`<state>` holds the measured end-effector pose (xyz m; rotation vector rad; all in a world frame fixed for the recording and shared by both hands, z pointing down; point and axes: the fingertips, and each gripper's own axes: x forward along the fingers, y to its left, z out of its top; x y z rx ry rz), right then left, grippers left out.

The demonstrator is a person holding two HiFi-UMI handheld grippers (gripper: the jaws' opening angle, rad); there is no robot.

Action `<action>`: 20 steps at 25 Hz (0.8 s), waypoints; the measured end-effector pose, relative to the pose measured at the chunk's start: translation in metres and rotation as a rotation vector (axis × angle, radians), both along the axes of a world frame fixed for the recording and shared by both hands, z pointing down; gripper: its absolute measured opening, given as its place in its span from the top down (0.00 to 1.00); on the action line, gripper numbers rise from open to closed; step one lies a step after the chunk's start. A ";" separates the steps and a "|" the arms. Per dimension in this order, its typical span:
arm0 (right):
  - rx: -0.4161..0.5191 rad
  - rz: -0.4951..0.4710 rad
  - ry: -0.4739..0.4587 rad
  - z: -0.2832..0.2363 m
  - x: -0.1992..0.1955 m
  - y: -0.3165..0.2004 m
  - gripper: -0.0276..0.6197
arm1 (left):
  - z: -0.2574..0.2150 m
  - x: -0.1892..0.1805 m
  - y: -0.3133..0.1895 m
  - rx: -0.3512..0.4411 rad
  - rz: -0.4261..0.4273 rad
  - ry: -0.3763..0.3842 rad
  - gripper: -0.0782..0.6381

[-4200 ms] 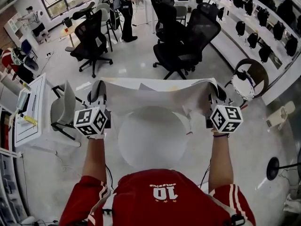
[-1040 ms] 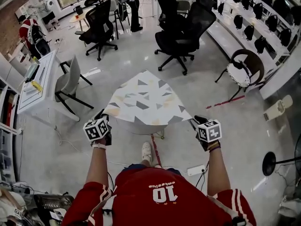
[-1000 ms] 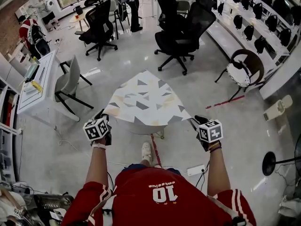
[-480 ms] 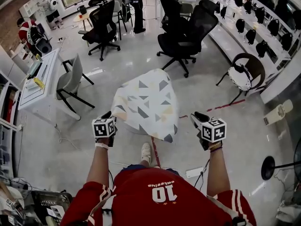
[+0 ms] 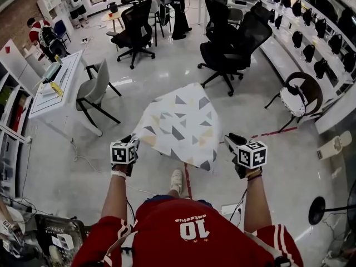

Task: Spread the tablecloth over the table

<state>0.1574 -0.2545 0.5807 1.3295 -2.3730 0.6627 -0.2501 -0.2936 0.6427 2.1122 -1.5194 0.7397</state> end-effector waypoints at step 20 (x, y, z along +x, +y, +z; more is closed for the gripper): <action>-0.037 -0.043 -0.007 0.009 -0.014 0.001 0.79 | -0.024 -0.054 0.027 0.074 -0.155 0.044 0.71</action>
